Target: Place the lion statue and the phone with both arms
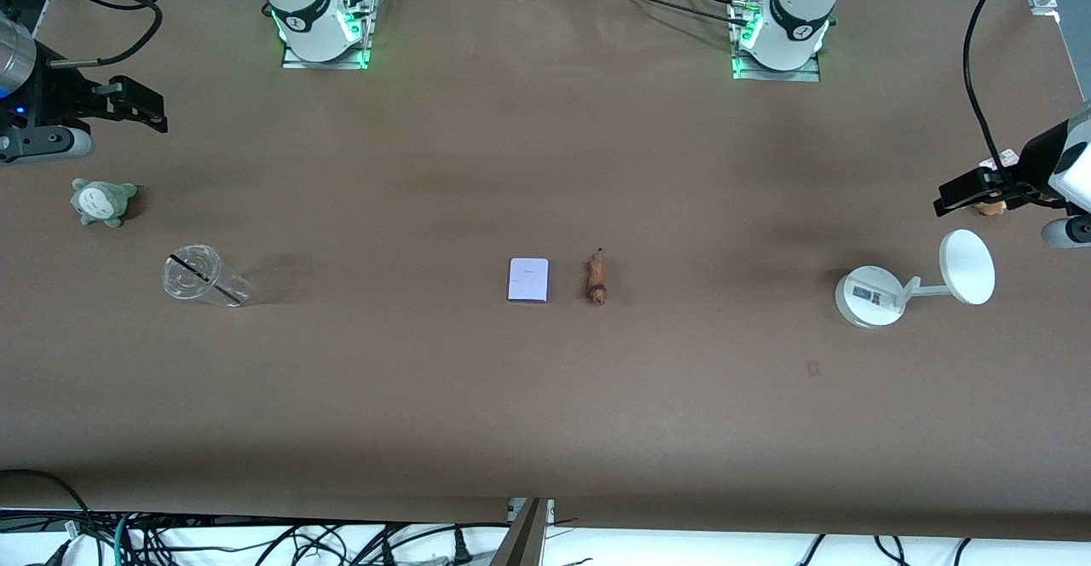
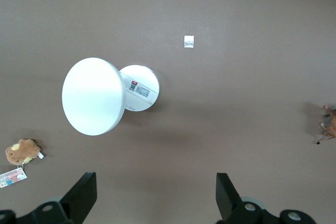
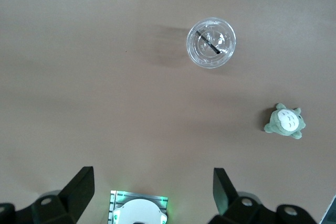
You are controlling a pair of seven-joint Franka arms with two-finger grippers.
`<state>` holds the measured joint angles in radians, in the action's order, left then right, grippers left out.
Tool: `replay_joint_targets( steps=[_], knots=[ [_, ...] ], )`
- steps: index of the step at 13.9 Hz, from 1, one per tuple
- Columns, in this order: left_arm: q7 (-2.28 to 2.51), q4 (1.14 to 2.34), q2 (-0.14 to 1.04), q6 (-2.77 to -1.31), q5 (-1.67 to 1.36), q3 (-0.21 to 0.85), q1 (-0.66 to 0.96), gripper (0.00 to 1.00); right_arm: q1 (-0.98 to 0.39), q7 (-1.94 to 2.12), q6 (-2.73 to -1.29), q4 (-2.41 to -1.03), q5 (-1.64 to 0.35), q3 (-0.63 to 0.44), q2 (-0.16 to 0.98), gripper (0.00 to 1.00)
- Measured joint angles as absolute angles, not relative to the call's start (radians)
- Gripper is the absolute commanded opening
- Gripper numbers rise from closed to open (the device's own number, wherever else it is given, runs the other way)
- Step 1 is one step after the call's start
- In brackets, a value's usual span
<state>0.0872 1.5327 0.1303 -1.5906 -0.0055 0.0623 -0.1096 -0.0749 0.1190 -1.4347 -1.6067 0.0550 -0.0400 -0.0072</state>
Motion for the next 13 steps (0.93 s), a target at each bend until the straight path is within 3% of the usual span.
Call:
replay_joint_targets(
  steps=[13],
  knots=[
    [0.087,1.531,0.148,-1.591,-0.006,0.068,-0.107,1.0,-0.11,0.158,-1.435,-1.605,0.055,-0.039,0.042,1.0]
  ],
)
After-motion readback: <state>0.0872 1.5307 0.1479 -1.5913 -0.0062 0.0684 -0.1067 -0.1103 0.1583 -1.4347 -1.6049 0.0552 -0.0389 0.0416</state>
